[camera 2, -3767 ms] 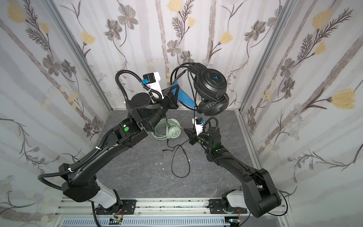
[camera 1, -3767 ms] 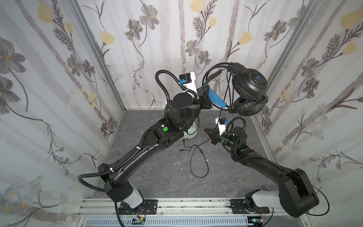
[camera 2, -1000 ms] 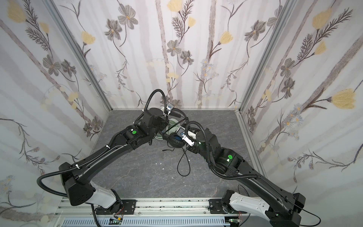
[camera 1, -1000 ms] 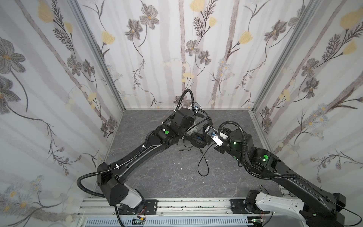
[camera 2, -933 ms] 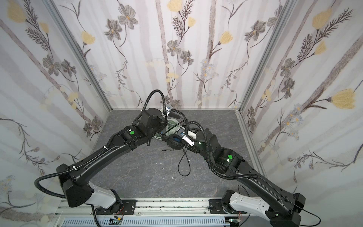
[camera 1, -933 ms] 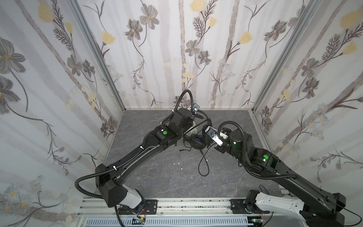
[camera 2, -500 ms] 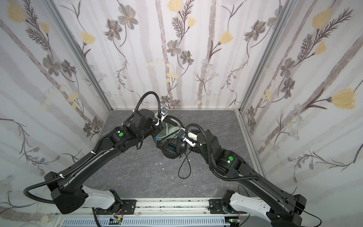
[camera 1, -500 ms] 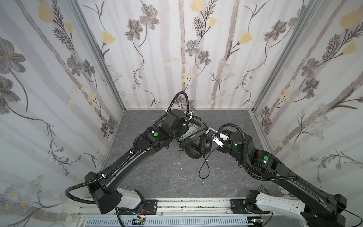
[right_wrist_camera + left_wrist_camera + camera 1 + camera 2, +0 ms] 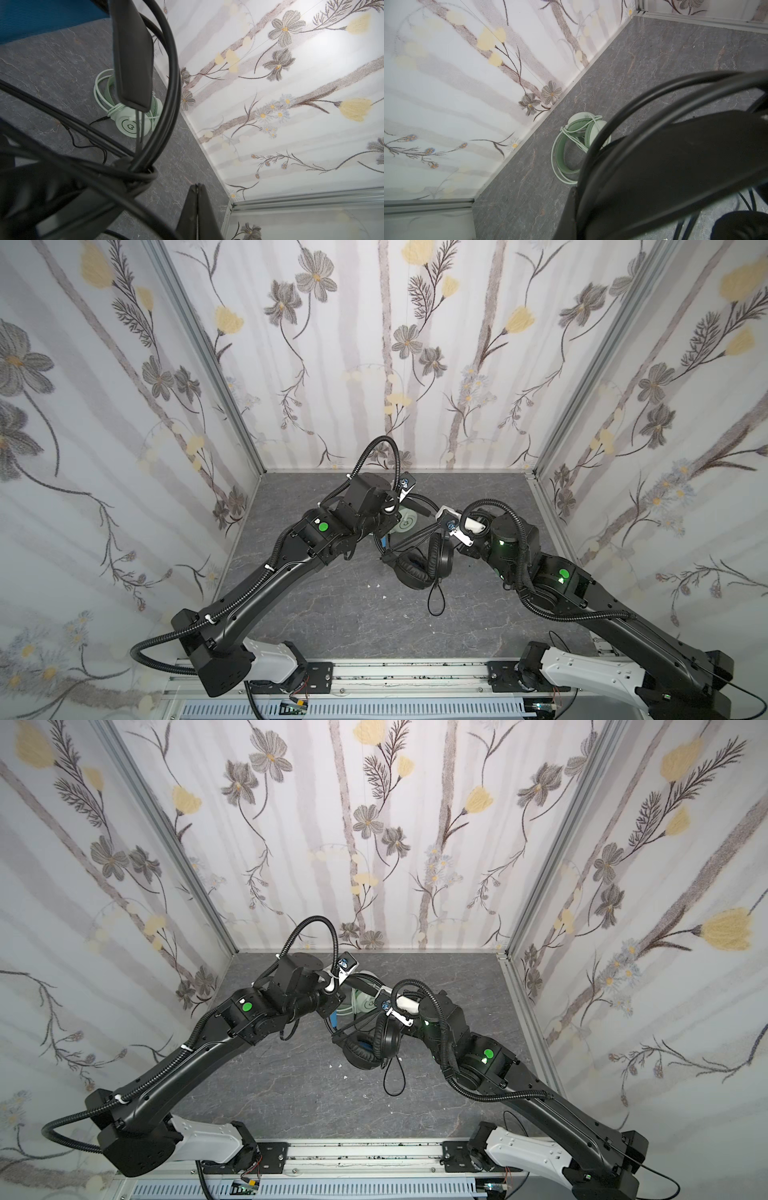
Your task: Wrap the headphones
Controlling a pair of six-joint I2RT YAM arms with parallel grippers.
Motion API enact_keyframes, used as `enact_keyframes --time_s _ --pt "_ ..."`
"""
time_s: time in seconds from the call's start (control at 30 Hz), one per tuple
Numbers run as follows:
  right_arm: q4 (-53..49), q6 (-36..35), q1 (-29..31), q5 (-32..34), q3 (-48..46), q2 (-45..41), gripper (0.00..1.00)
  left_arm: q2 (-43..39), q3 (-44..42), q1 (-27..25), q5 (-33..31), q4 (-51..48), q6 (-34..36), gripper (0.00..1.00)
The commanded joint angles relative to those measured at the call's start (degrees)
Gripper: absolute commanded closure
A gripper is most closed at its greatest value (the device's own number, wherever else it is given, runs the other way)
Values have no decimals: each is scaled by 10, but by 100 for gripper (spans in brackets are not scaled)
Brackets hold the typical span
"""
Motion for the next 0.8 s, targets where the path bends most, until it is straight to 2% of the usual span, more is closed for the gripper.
enact_keyframes --time_s 0.0,0.17,0.47,0.77 --pt "52 8 -12 4 -5 6 92 -12 2 0 18 14 -18 100" --pt "85 47 -67 -34 -8 15 92 -21 6 -1 39 13 -34 100" --pt "116 103 -126 -90 -25 8 88 -32 16 -1 67 19 -62 100" --pt "174 201 -176 -177 -31 -1 82 -47 84 -1 104 25 -103 100"
